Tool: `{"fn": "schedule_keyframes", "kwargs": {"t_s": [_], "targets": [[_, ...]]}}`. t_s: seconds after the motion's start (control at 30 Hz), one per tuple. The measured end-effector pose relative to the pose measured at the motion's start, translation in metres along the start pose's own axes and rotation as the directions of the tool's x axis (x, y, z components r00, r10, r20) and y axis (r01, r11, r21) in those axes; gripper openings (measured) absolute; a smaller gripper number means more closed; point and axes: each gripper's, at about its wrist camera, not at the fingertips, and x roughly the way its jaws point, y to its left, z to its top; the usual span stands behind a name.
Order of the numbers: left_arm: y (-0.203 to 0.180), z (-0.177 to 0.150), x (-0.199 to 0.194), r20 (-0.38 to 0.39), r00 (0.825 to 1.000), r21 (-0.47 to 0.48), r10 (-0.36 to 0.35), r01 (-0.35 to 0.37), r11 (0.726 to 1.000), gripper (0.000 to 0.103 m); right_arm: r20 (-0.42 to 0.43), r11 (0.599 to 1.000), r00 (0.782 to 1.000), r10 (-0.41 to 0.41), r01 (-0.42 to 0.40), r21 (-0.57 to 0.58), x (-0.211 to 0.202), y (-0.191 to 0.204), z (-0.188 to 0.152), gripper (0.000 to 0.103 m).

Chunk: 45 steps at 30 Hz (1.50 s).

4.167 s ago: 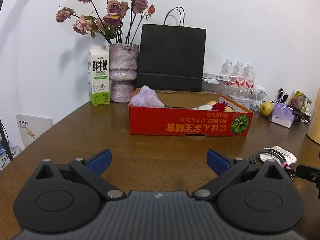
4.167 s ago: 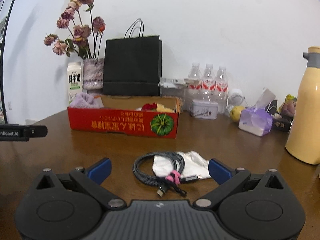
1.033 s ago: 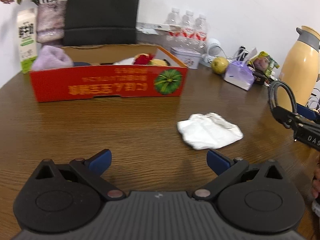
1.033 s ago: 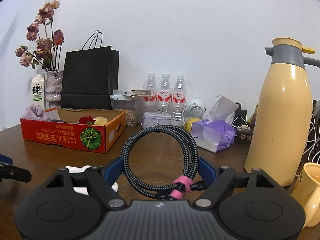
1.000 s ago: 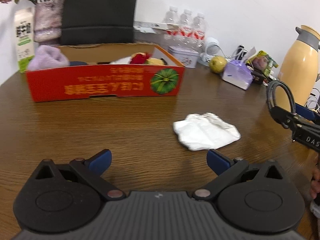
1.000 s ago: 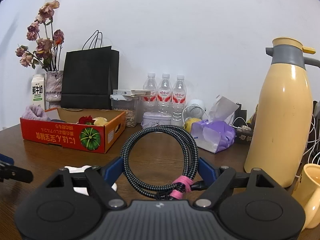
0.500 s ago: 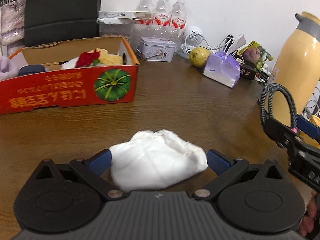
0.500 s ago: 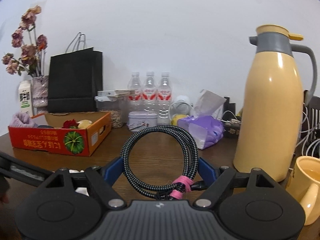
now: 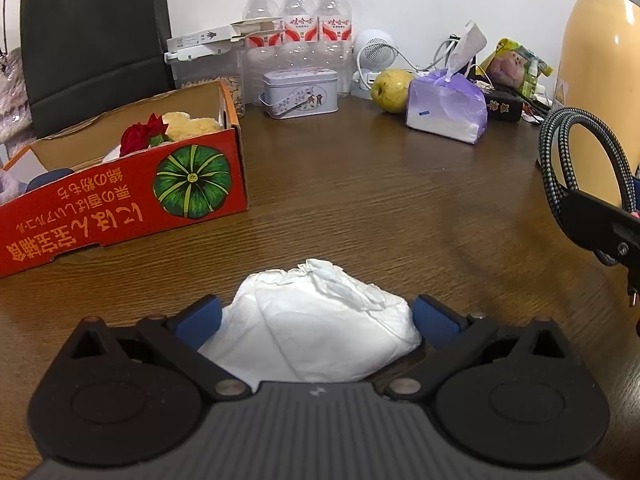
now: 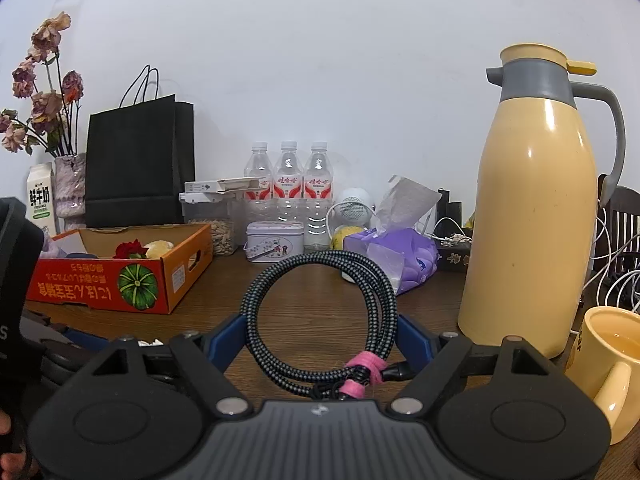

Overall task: Organize objects
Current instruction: 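Grasp the white tissue with the left tool while the right tool holds the cable, then carry the tissue in the left tool and cable in the right tool over the box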

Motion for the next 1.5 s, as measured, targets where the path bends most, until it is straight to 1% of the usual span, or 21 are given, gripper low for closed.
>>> {"fn": "schedule_keyframes", "kwargs": {"t_s": [0.1, 0.13, 0.17, 0.2, 0.23, 0.3, 0.33, 0.37, 0.4, 0.47, 0.6, 0.73, 0.9, 1.1, 1.3, 1.5], "targets": [[0.002, -0.001, -0.001, 0.007, 1.0, -0.007, -0.006, 0.006, 1.0, 0.101, 0.01, 1.0, 1.0, -0.006, 0.006, 0.012, -0.002, -0.001, 0.0, 0.081], [0.004, -0.002, -0.003, 0.021, 1.0, -0.024, 0.004, -0.004, 1.0, 0.092, 0.016, 1.0, 1.0, -0.008, 0.008, 0.013, -0.003, -0.001, -0.001, 0.081], [0.006, -0.003, -0.005, 0.036, 0.999, -0.038, 0.033, -0.032, 0.999, 0.08, 0.021, 1.0, 1.0, -0.006, 0.006, 0.012, -0.004, 0.0, -0.001, 0.081], [0.007, -0.004, -0.007, 0.046, 0.998, -0.042, 0.051, -0.049, 0.998, 0.075, 0.024, 1.0, 1.0, -0.003, 0.003, 0.012, -0.004, 0.0, -0.001, 0.081], [0.009, -0.005, -0.008, 0.052, 0.997, -0.046, 0.05, -0.048, 0.998, 0.072, 0.027, 1.0, 1.0, 0.001, -0.001, 0.011, -0.005, 0.0, -0.001, 0.081], [0.014, -0.007, -0.012, 0.064, 0.997, -0.051, 0.045, -0.041, 0.998, 0.061, 0.031, 1.0, 1.0, 0.005, -0.005, 0.01, -0.005, 0.001, -0.001, 0.081], [0.016, -0.007, -0.014, 0.071, 0.996, -0.053, 0.045, -0.042, 0.998, 0.053, 0.034, 1.0, 0.999, 0.005, -0.005, 0.011, -0.006, 0.001, -0.001, 0.081], [0.019, -0.009, -0.017, 0.076, 0.996, -0.058, 0.039, -0.035, 0.998, 0.047, 0.037, 1.0, 0.999, 0.004, -0.005, 0.012, -0.006, 0.001, -0.001, 0.081], [0.022, -0.01, -0.019, 0.081, 0.996, -0.067, 0.033, -0.028, 0.997, 0.045, 0.04, 1.0, 0.999, 0.002, -0.003, 0.013, -0.007, 0.001, -0.001, 0.081], [0.027, -0.013, -0.023, 0.088, 0.995, -0.072, 0.043, -0.037, 0.997, 0.036, 0.049, 1.0, 0.999, -0.003, 0.003, 0.012, -0.009, 0.002, -0.001, 0.081], [0.034, -0.019, -0.037, 0.132, 0.987, -0.059, 0.095, -0.088, 0.994, 0.033, 0.064, 1.0, 0.998, -0.003, 0.004, -0.007, -0.011, 0.007, -0.002, 0.081], [0.044, -0.024, -0.05, 0.162, 0.981, -0.074, 0.108, -0.097, 0.993, 0.032, 0.105, 0.999, 0.994, -0.007, 0.012, -0.041, -0.019, 0.019, -0.003, 0.081], [0.065, -0.033, -0.067, 0.188, 0.975, -0.101, 0.119, -0.102, 0.99, 0.032, 0.103, 0.999, 0.995, 0.013, -0.009, -0.036, -0.026, 0.037, -0.004, 0.081], [0.094, -0.047, -0.089, 0.217, 0.965, -0.125, 0.145, -0.12, 0.985, 0.032, 0.095, 0.998, 0.994, 0.053, -0.049, -0.039, -0.033, 0.075, -0.005, 0.081], [0.124, -0.06, -0.111, 0.24, 0.955, -0.154, 0.175, -0.141, 0.978, 0.031, 0.107, 0.996, 0.992, 0.074, -0.068, -0.059, -0.039, 0.12, -0.006, 0.081], [0.15, -0.067, -0.125, 0.261, 0.944, -0.183, 0.202, -0.157, 0.97, 0.031, 0.096, 0.993, 0.989, 0.111, -0.106, -0.052, -0.037, 0.155, -0.004, 0.081]]}}
